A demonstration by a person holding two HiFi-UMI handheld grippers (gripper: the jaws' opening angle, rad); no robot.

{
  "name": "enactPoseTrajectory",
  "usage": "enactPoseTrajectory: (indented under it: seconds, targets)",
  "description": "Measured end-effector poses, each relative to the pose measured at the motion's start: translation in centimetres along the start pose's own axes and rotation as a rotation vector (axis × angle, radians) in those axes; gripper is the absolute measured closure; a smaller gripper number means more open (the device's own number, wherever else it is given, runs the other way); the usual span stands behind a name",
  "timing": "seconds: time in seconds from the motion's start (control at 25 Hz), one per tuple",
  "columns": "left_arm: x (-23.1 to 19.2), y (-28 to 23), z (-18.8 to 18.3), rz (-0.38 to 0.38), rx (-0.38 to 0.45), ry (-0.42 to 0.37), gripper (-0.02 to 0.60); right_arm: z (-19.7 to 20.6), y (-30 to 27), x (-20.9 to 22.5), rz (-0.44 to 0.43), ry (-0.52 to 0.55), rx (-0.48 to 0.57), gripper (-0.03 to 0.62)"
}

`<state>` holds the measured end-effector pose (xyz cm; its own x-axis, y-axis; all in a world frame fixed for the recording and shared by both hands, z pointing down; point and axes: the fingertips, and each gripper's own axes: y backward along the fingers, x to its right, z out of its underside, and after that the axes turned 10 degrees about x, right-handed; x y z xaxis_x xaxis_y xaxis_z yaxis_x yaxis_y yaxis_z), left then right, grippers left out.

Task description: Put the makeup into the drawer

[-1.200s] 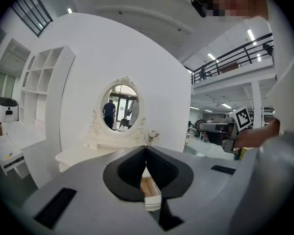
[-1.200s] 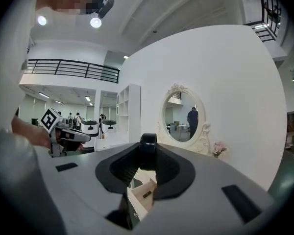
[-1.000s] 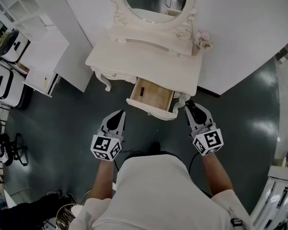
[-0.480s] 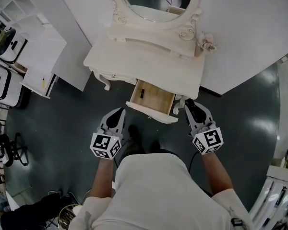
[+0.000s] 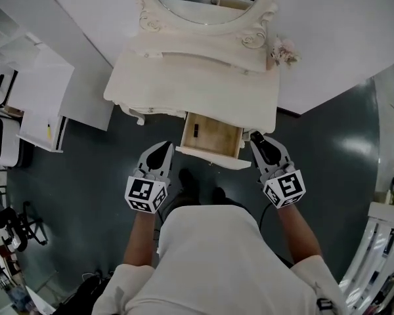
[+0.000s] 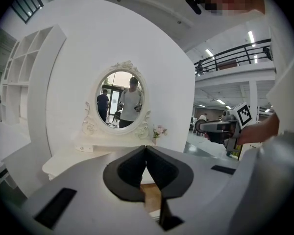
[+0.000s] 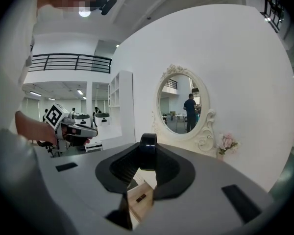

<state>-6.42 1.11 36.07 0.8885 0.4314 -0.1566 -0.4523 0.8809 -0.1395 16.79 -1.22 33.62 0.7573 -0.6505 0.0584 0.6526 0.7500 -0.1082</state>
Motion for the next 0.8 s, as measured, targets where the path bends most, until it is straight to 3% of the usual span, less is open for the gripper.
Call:
enactPoseTrajectory:
  seconds: [0.52, 0.8]
  targets:
    - [-6.1, -3.4, 3.5, 0.177, -0.080, 0.047, 0.565, 4.1, -4.3, -1.3, 0.136, -0.034, -0.143, 0.513]
    - [-7.0, -5.4, 4.9, 0.198, -0.112, 0.061, 0.565, 6.2, -5.8, -1.4, 0.117, -0.062, -0.215, 0.513]
